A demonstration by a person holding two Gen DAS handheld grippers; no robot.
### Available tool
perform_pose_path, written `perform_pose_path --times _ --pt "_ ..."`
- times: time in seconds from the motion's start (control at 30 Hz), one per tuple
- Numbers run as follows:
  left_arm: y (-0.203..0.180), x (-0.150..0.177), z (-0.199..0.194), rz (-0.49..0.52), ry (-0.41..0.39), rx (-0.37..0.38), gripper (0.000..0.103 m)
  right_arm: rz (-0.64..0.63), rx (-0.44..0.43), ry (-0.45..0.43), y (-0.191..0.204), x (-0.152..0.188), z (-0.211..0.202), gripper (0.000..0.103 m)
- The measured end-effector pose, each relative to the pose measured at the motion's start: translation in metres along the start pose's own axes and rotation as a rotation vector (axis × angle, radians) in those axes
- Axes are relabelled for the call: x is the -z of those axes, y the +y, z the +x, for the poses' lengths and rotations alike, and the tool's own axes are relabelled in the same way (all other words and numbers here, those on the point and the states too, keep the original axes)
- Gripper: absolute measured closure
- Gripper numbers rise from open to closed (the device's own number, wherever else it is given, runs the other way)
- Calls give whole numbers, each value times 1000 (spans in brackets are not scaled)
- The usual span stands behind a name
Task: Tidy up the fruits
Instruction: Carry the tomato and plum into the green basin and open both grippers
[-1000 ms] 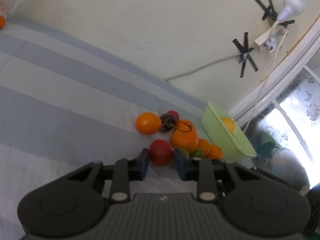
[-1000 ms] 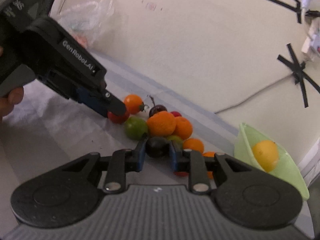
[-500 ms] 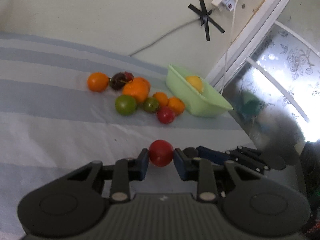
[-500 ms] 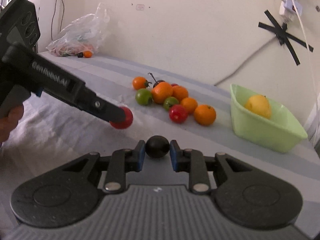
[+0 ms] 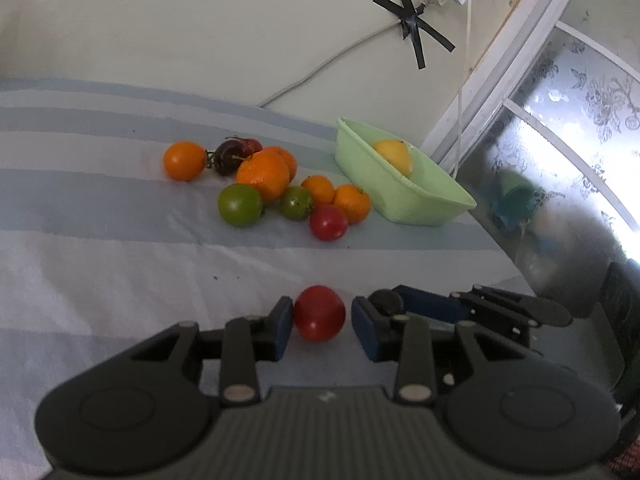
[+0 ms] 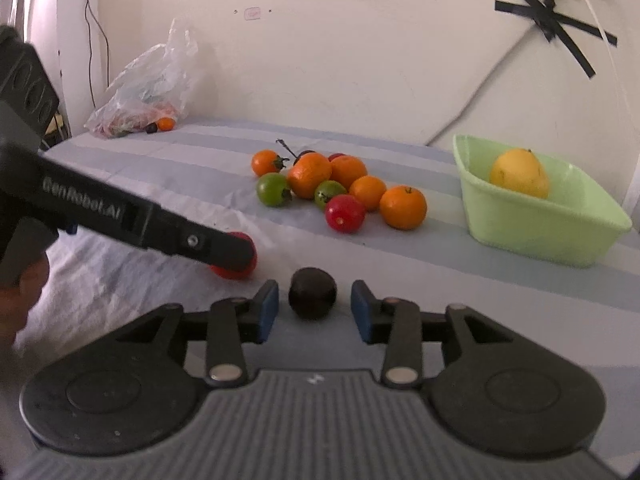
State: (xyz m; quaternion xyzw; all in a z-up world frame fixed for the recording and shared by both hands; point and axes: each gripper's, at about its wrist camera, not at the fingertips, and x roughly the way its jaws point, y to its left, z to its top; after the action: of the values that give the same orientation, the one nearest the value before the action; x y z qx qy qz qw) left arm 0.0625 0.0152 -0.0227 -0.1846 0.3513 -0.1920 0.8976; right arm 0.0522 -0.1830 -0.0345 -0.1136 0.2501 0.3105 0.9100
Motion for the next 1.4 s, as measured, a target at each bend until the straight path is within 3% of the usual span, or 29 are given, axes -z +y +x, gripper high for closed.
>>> perform_pose_path --times 0.07,0.17,0.37,0.67,0.83,1.0,1.13,1.2,1.4 --pt "-2 1 0 3 1 -1 70 10 -11 -2 -2 1 -1 61" --pt "-5 1 1 9 -1 -17 73 24 -35 -7 -5 3 -4 76" --pt "-13 -27 15 -12 2 61 74 48 5 -64 -19 1 -14 76" --pt "-64 -106 83 69 -32 147 74 157 213 -219 -96 -28 -29 76" --pt "-83 -129 132 76 4 125 74 220 291 -221 -137 -40 -15 76" --pt "-90 -127 158 95 38 82 72 214 358 -200 -152 -37 1 74" --pt "-99 -125 156 127 18 73 60 241 369 -195 -158 -30 5 69" --pt "-101 -125 144 136 0 89 60 239 375 -205 -158 -32 1 67" --pt "-67 -128 55 75 -162 115 60 257 345 -291 -149 -42 -27 67"
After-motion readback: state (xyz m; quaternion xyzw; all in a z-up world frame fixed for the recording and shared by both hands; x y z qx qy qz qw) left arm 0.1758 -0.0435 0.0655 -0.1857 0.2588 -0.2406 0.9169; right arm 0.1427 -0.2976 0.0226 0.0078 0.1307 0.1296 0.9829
